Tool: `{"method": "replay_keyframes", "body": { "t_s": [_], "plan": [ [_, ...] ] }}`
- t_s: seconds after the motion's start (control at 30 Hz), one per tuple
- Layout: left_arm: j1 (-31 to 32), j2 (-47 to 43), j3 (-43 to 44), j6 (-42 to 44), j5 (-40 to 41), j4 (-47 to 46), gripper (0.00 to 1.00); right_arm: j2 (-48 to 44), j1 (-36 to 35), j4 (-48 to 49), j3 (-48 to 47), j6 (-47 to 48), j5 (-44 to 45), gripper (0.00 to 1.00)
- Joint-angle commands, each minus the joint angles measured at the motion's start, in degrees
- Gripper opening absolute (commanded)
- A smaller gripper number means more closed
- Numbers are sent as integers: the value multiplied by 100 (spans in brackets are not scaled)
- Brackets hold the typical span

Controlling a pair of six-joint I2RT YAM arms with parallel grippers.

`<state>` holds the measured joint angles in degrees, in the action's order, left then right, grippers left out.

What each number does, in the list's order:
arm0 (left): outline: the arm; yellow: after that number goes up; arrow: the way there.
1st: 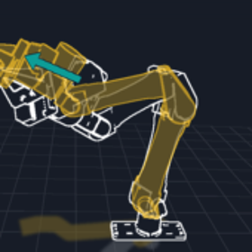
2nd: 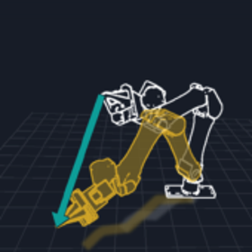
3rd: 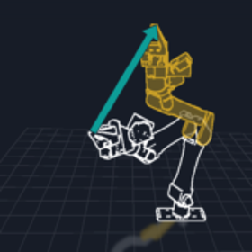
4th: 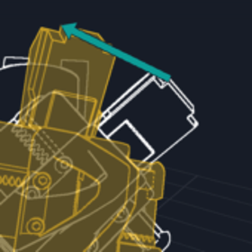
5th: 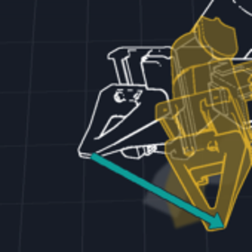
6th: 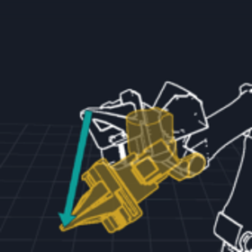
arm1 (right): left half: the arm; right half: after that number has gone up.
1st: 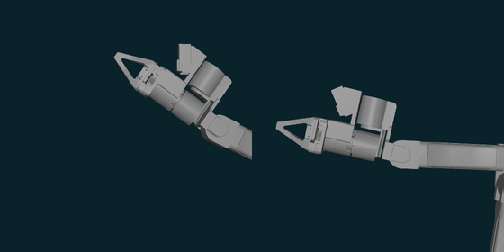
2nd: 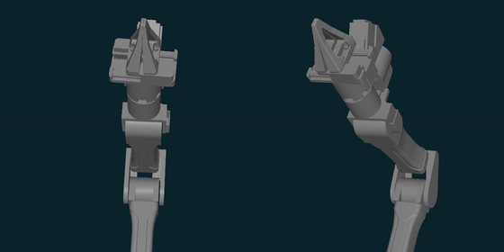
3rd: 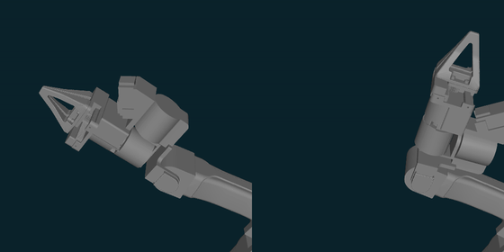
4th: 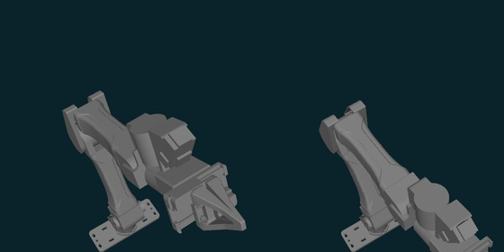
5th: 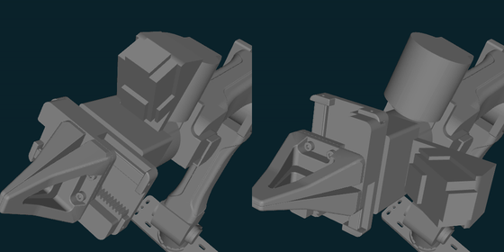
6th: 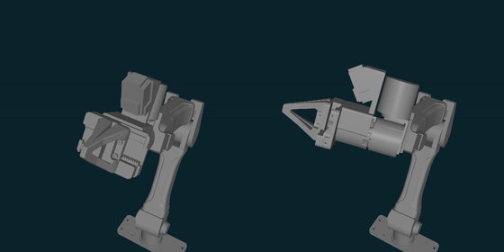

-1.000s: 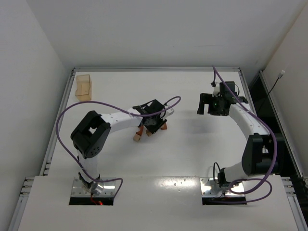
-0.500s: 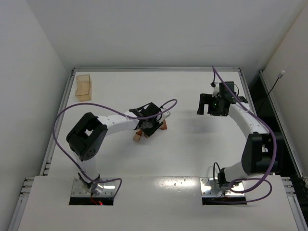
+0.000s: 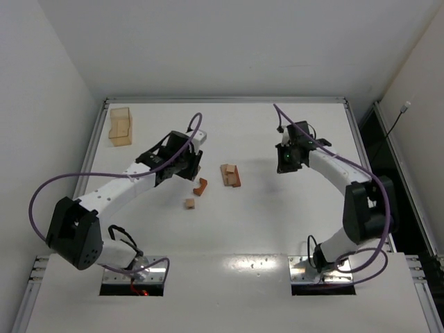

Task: Build the wood block tower

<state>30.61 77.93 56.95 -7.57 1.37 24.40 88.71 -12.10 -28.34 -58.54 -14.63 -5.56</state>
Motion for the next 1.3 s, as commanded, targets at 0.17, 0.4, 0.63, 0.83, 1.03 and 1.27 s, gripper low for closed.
{"method": "replay_keyframes", "body": {
  "t_s": [0.17, 0.4, 0.63, 0.83, 1.03, 1.27],
  "plan": [
    [-582, 39, 115, -587, -339, 47, 0, 1087, -424, -67, -421, -504, 354, 0],
    [-802, 91, 167, -587, -444, 47, 0, 1658, -907, -259, -833, -1067, 740, 0],
    [-908, 143, 167, -587, -444, 47, 0, 2106, -1330, -524, -1291, -1411, 1276, 0],
    [-1013, 143, 167, -587, -497, 47, 0, 2318, -1453, -524, -1624, -1692, 1215, 13],
    [-1075, 143, 167, -640, -550, 47, 0, 2625, -1672, -524, -1862, -1885, 1057, 25],
    [-1180, 143, 62, -640, -602, -6, 0, 2853, -1831, -524, -2029, -1938, 873, 25]
  ]
}}
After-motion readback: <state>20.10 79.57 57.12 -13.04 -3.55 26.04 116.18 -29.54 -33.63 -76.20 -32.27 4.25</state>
